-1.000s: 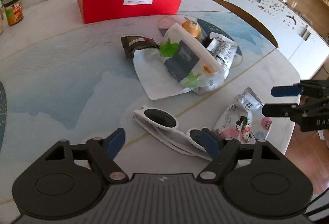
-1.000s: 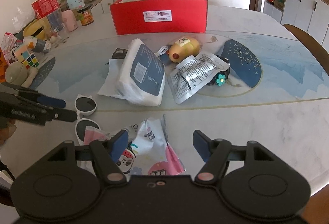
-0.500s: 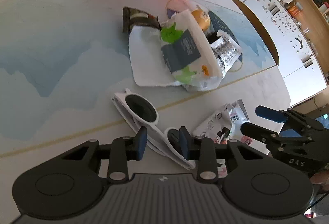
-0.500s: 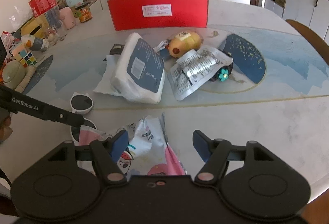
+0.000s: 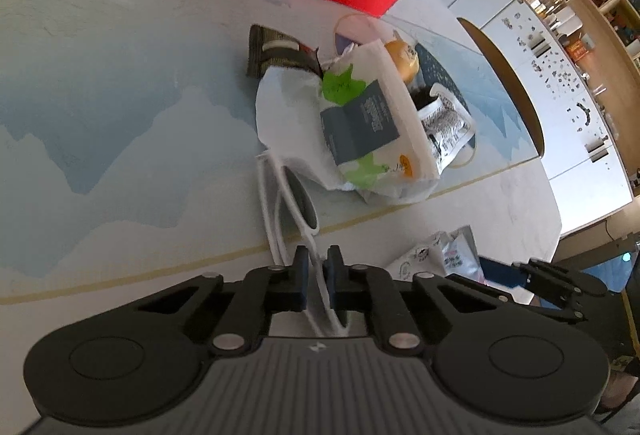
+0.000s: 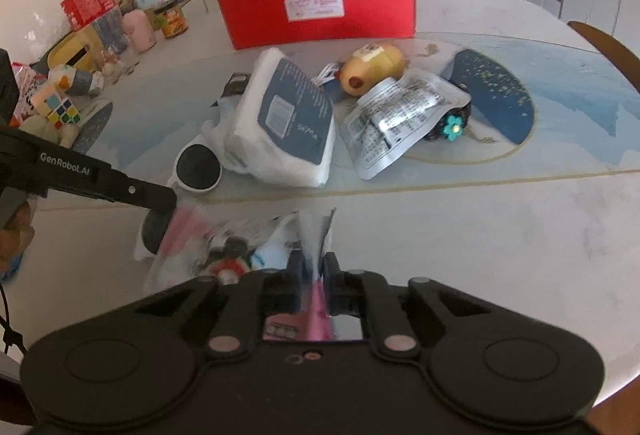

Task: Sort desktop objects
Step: 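Carry sunglasses and pink packet into the red box and open both tools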

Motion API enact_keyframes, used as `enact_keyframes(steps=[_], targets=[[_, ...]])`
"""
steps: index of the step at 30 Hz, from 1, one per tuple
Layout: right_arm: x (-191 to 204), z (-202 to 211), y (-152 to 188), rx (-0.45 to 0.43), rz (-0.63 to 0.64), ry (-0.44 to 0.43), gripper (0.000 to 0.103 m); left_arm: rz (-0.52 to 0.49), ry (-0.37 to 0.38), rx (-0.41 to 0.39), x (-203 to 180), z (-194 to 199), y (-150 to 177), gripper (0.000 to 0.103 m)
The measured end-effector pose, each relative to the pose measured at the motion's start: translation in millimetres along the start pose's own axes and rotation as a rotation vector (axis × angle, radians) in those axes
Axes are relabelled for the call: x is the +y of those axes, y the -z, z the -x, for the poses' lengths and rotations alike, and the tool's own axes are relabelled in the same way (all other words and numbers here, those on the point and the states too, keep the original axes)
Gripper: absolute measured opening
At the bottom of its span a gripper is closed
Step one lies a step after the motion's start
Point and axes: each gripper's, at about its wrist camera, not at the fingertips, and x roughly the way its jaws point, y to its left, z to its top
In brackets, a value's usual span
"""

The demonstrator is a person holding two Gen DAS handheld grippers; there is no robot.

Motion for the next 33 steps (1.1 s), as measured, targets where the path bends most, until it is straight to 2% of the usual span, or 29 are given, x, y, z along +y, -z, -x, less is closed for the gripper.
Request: enact_keyframes(steps=[8, 13, 18, 22, 28, 33], targets=[[-0.5, 40.1, -9.5, -0.098, 0.015, -0.007, 0.103, -0.037, -0.015, -0.079, -5.2, 21.4, -1.6, 0.003], [-11.5, 66.5, -35.3, -0.178, 0.007, -0.002, 0.103, -0.054, -0.016, -0.143, -8.5, 43.0, -6.0, 0.003], [-28.8, 78.1, -90.3, -0.269, -0.004, -0.006, 0.103, -0.068, 0.003, -0.223, -18.8, 69.6, -26.6, 0.003], [-42.3, 79.2, -138.9, -0.344, 0.017, 0.004, 0.103, -0.099, 0.011, -0.302, -33.4, 88.5, -56.7, 0.003], [-63.9, 65.0, -213.9, -0.431, 0.060, 0.005, 0.103, -0.142, -0.036, -0.409, -47.9, 101.8, -116.1, 0.003], [-84.6, 34.8, -269.2, -0.454, 0.071, -0.008, 0.103, -0.146, -0.090, -0.464, -50.8, 97.2, -171.2, 0.003]])
